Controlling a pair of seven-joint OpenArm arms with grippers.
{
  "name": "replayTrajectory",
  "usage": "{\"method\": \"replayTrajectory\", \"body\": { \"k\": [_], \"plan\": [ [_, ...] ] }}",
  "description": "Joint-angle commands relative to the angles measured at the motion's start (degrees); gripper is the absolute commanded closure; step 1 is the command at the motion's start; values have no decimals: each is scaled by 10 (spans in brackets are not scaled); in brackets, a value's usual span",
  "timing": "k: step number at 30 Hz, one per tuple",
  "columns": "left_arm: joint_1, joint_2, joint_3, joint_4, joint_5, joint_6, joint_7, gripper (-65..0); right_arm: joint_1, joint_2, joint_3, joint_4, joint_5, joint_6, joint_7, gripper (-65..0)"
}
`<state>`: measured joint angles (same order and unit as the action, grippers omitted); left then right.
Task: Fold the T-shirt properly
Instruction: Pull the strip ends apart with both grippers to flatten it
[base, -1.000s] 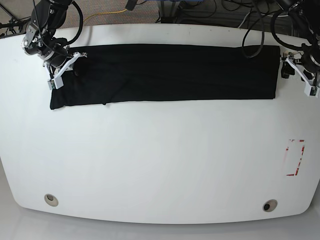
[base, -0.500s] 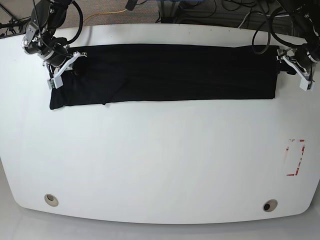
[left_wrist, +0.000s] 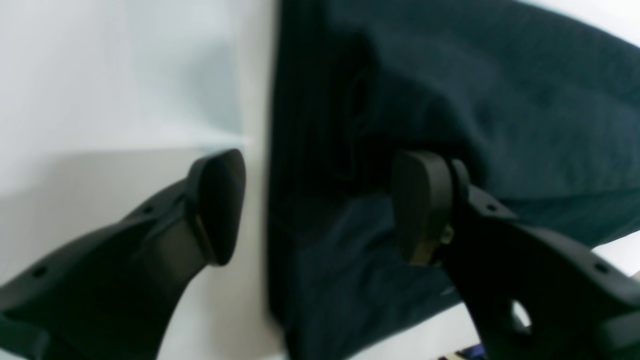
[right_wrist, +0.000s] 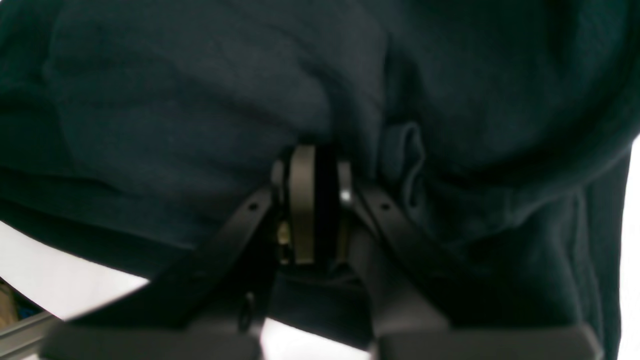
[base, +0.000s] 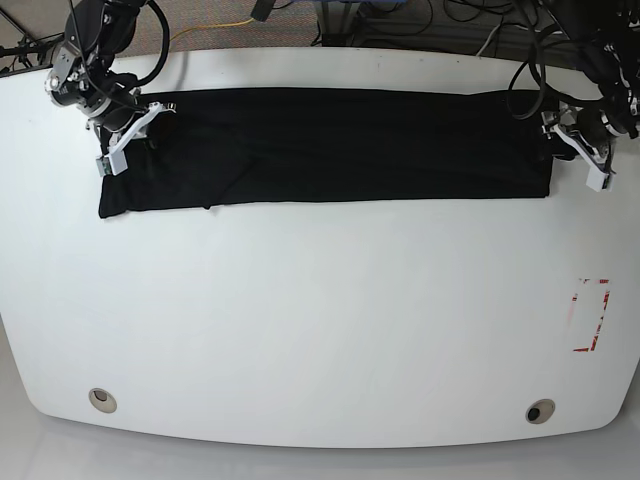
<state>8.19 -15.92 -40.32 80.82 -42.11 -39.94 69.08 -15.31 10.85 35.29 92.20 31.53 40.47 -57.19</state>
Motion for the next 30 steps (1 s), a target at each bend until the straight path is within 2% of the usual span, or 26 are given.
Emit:
{"method": "replayTrajectory", "body": {
  "k": [1,6,8,10,13,14,19,22,25,28,30],
  "plan": [
    [0,-7,17,5,0,-1,4,-426,-4,4,2,5,-19,-5,-22,-52],
    [-1,-2,36,7,-1,-1,4,-418,-2,4,2,5,-19,-5,-22,-52],
    [0,7,33,8,0,-1,4,-376,-3,4,2,5,-19,-5,-22,-52],
    [-1,7,33,4,2,-1,4,-268,-3,4,2,4,-19,-5,-22,-52],
    [-2,8,33,7,20,-1,4,-47,-3,4,3,4,-19,-5,-22,-52],
    [-2,8,33,9,28,-1,4,-4,-3,4,3,5,-19,-5,-22,-52],
    [1,9,33,38,25,-1,4,-26,-2,-5,3,2,-23,-5,-22,-52],
    [10,10,36,109,26,-1,6,-25,-2,-5,3,4,-20,-5,-22,-52],
    [32,28,48,179,28,-1,7,-25,-6,-6,3,5,-19,-5,-22,-52],
    [39,35,82,242,29,-1,8,-26,-5,-6,3,4,-19,-5,-22,-52],
    [44,33,129,272,29,-1,20,-28,-6,-6,2,5,-19,-5,-22,-52]
  ]
}}
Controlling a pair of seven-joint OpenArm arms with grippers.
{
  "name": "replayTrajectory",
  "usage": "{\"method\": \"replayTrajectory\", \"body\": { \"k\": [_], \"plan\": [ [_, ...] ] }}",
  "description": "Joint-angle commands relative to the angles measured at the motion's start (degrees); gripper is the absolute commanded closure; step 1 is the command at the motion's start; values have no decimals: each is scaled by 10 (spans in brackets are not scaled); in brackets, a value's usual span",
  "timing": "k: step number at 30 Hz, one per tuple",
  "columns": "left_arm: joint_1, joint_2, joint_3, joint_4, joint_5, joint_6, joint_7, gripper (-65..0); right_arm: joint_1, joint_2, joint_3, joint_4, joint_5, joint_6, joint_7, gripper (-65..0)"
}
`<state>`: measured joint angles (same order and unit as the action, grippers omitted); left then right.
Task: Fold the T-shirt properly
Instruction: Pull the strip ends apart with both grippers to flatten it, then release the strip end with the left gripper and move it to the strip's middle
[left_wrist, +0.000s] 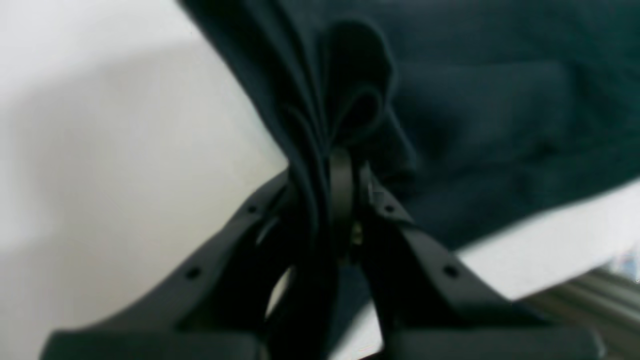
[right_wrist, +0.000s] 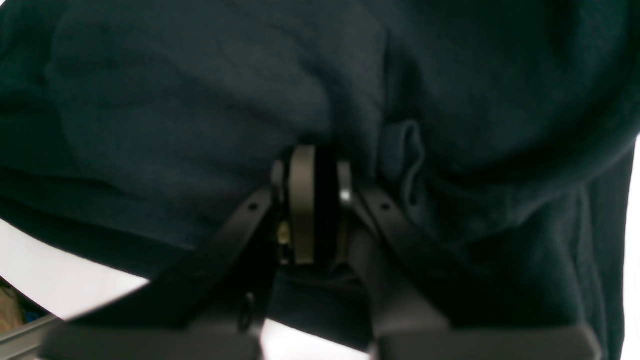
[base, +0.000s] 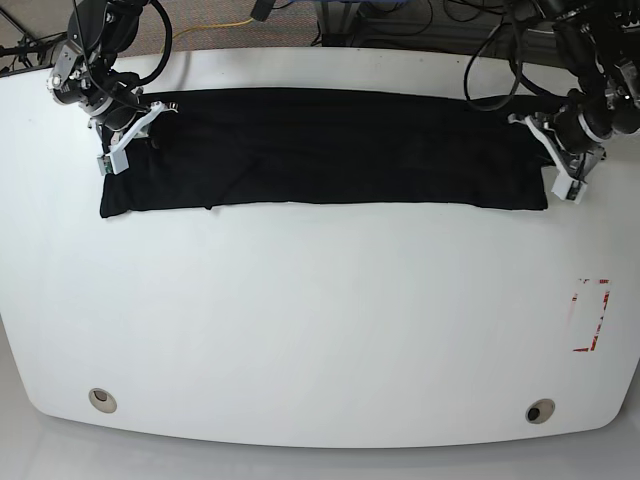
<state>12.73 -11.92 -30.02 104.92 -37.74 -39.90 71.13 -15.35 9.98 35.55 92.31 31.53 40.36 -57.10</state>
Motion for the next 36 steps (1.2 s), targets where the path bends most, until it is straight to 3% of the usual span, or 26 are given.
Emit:
{"method": "replayTrajectory", "body": {
  "k": [1,7,12,20,26,36],
  "plan": [
    [0,-7,40,36,-14,-1,6,-28,-5,3,-1,4,-19,-4,-23,-52],
    [-27,2,138,51,-14,-1,42,-28,-5,4,-1,4,-19,-4,-23,-52],
    [-55,53,197,47,-13,-1,59,-29,-5,4,-1,4,-19,-4,-23,-52],
    [-86,104,268,33,-13,-1,59,-31,-2,2,-2,4,-19,-4,-23,-52],
    [-93,152,277,-12,-13,-1,59,-31,-1,2,-1,4,-19,-4,-23,-52],
    [-104,185,284,-21,38,-1,59,-31,-1,2,-1,4,-19,-4,-23,-52]
  ]
}}
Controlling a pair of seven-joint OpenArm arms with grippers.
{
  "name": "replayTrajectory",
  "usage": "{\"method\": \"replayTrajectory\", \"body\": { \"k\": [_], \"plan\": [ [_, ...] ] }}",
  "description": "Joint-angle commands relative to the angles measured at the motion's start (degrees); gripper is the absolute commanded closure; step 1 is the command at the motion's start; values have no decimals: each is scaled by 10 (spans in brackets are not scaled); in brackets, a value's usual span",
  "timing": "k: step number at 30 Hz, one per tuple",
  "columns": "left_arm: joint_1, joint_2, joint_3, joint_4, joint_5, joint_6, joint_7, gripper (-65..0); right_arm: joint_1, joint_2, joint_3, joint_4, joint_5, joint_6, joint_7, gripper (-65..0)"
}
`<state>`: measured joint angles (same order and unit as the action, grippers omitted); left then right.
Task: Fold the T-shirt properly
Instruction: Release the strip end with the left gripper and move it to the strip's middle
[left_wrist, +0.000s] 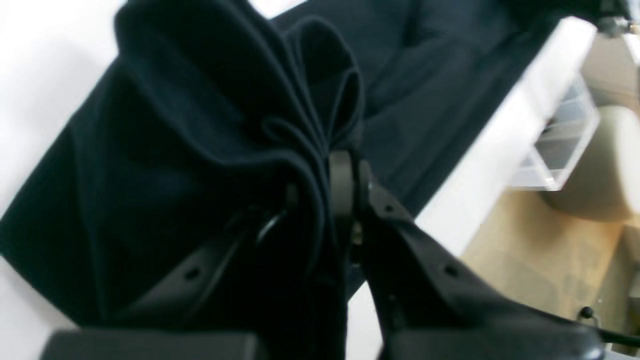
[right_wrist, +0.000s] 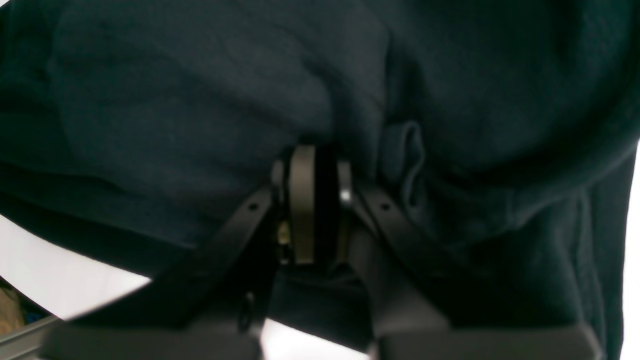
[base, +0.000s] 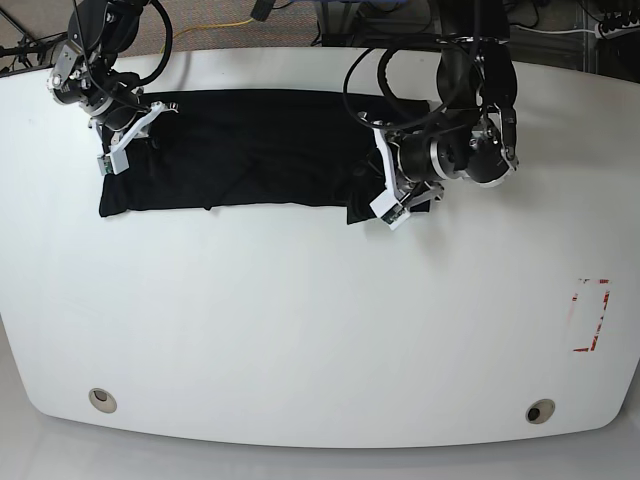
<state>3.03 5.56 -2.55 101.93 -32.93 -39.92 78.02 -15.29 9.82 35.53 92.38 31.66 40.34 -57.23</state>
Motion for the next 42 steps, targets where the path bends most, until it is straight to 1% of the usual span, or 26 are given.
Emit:
{"method": "replayTrajectory", "body": {
  "k": [1,7,11,12,14,17,18,19,21,25,29,32,33,34,36,38,42],
  "plan": [
    [-7,12,14,9,-7,-1,-10,-31,-1,3,-1,3,-20,-3,-22,-52],
    [-24,12,53,8,-4,-1,-11,-31,5,2,-1,3,-20,-3,-22,-52],
    [-27,13,58,8,-2,-1,-11,-33,7,2,-1,2,-20,-3,-22,-52],
    [-27,17,58,8,4,-1,-11,-46,7,2,-1,3,-20,-3,-22,-52],
    [-27,27,58,8,16,-1,-11,-94,7,2,-1,3,-20,-3,-22,-52],
    [-36,29,71,8,26,-1,-10,-221,7,2,-1,3,-20,-3,-22,-52],
    [-41,28,81,8,27,-1,-10,-283,7,2,-1,3,-20,-3,-22,-52],
    [-44,28,90,8,28,-1,-9,-328,7,2,-1,3,-20,-3,-22,-52],
    [-46,28,105,10,27,-1,-9,-374,7,2,-1,3,-20,-3,-22,-52],
    [-49,28,136,14,25,-1,-8,-379,7,2,-1,3,-20,-3,-22,-52],
    [-61,30,130,48,24,-1,20,-379,7,-1,-1,3,-20,-3,-22,-52],
    [-61,27,129,83,24,-1,20,-379,8,-1,-1,3,-20,-3,-22,-52],
    [-60,20,129,91,24,-1,20,-379,8,-1,-1,3,-20,-3,-22,-52],
    [-58,2,125,104,23,-1,20,-379,8,-1,-1,3,-20,-3,-22,-52],
    [-51,-19,113,111,21,-1,20,-379,8,-1,-1,3,-20,-3,-22,-52],
    [-48,-39,85,109,3,-1,20,-379,12,-1,-1,3,-20,-3,-22,-52],
    [-46,-62,8,110,-39,-1,20,-378,14,-1,-1,3,-20,-3,-22,-51]
  ]
}}
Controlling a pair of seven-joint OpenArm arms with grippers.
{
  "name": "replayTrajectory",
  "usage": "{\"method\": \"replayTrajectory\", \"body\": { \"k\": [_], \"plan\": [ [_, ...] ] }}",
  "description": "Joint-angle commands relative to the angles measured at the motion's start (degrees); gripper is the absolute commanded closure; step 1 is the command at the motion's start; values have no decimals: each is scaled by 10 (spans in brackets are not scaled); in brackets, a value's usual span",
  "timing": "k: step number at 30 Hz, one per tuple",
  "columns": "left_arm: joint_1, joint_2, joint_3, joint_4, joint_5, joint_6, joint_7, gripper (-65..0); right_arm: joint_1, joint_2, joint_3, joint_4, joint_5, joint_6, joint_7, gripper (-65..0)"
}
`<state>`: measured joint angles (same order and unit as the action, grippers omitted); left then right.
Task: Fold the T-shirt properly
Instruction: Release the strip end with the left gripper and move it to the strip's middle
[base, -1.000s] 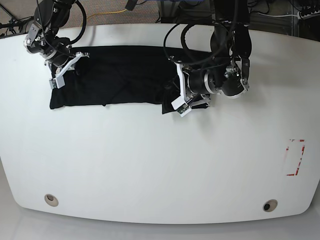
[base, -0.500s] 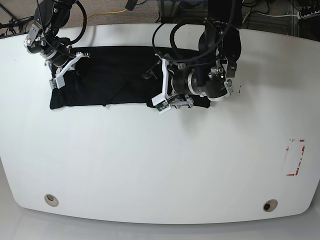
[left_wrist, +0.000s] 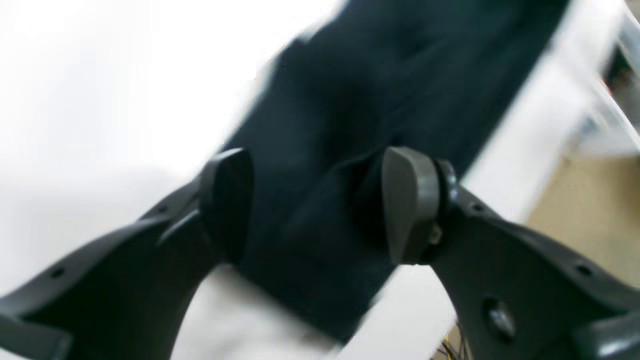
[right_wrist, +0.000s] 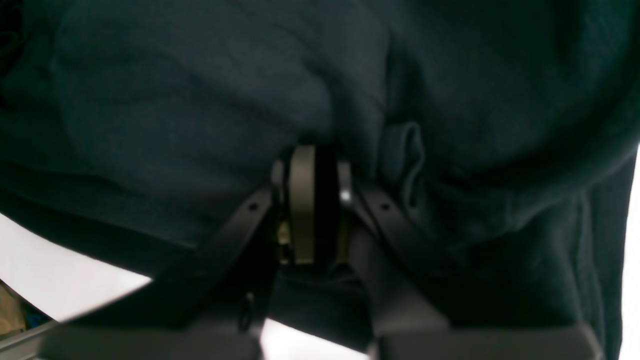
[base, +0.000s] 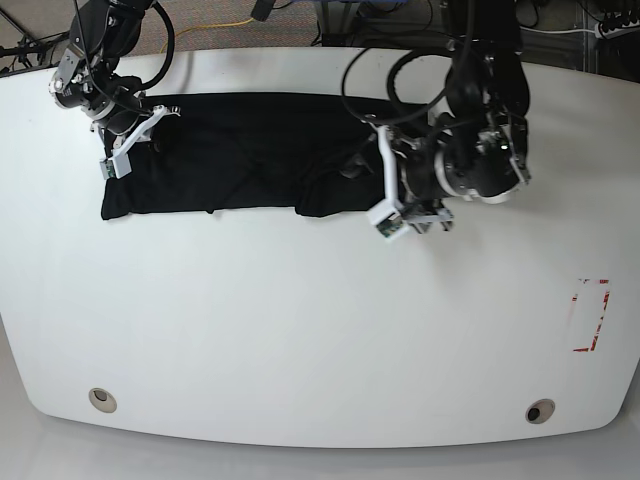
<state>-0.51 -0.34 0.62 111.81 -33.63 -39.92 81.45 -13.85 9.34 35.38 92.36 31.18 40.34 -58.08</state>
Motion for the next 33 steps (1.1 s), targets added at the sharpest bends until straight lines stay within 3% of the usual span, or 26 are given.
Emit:
{"method": "replayTrajectory", "body": {
  "k": [1,7,14,20,27,33],
  "plan": [
    [-10,-9,-48,10,-35,-1,-14,-375,-2,4,2,3,-15,-3,-13,-51],
    [-15,-25,-139,-6,-36,-1,-36,-228,2,4,3,3,-15,-3,-13,-51],
    [-15,-56,-144,-64,-4,-1,-91,-104,4,3,2,3,-15,-3,-13,-51],
    [-15,-56,-113,-121,37,-1,-112,-103,4,3,2,3,-15,-3,-13,-51],
    [-16,-56,-58,-172,-4,-1,-112,-103,4,3,1,3,-15,-3,-13,-51],
    [-16,-56,40,-170,-46,-1,-112,-103,1,3,1,3,-15,-3,-13,-51]
  ]
}}
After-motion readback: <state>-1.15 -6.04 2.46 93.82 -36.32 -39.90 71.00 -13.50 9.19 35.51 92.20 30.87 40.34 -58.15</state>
